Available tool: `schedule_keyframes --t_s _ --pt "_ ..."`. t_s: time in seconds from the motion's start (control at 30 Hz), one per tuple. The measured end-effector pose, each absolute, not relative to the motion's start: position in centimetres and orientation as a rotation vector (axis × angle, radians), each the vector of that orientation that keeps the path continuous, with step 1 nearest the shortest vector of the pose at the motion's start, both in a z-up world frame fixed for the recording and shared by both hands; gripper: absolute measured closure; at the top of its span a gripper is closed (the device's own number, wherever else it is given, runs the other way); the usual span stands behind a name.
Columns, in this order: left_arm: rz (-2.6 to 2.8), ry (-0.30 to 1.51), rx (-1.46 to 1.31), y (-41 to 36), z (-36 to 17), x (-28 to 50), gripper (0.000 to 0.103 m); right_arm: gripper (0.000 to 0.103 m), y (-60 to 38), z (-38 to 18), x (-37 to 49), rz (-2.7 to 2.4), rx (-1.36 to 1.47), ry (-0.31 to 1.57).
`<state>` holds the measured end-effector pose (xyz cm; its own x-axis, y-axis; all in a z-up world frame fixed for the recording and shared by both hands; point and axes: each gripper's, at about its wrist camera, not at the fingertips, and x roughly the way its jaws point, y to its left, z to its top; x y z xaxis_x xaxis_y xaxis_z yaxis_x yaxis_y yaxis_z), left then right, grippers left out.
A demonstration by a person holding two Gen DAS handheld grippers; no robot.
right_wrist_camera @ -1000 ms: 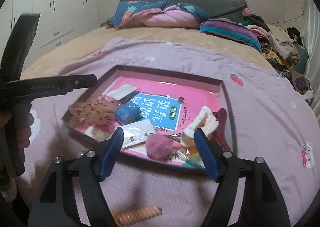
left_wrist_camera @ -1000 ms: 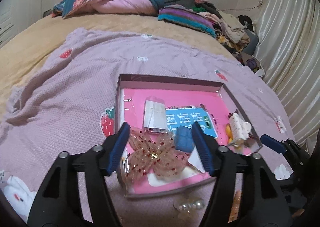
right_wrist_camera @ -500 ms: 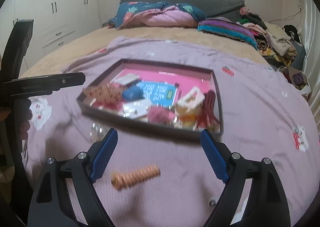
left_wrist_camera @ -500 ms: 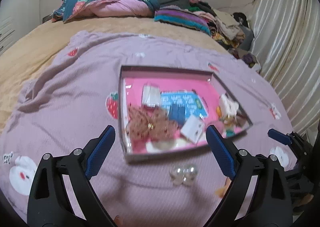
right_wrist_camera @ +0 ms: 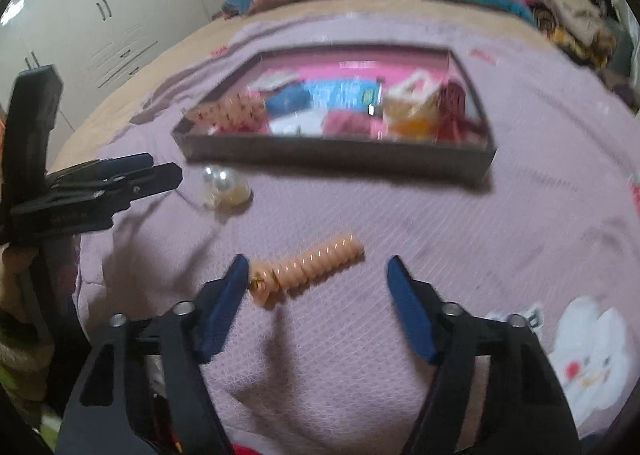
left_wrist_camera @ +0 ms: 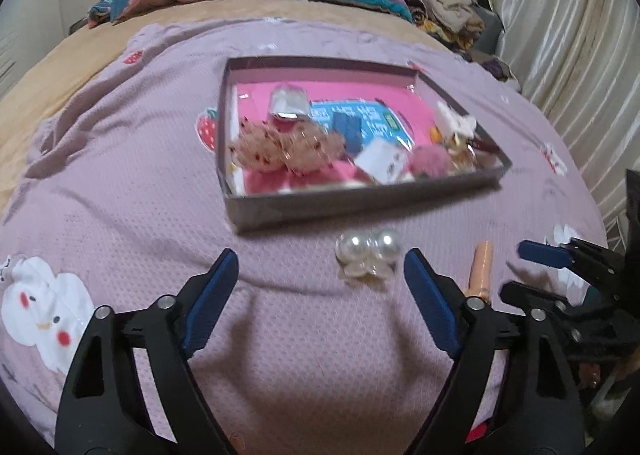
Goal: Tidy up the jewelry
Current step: 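Grasp the pearl earrings with the left tool while the right tool grasps the orange spiral hair tie, then carry the pearl earrings and spiral hair tie over the tray with both tools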
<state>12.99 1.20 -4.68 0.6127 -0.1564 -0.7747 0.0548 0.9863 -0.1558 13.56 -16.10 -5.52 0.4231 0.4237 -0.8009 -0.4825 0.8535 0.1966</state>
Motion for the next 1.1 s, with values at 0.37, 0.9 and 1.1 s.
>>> schedule_keyframes --t_s 0.37,0.9,1.1 --pt "-0.192 0.927 -0.107 -0.7 -6.3 13.7 0.030 0.059 -15.2 -7.2 15.7 0.569 0.053 1.042" --pt "-0.189 0.941 -0.076 -2.7 -7.7 15.3 0.066 0.086 -17.7 -4.4 16.1 0.451 -0.005 0.843" --pt "-0.185 0.859 -0.128 -1.1 -4.8 14.0 0.066 0.086 -18.8 -2.7 15.5 0.428 -0.024 0.768"
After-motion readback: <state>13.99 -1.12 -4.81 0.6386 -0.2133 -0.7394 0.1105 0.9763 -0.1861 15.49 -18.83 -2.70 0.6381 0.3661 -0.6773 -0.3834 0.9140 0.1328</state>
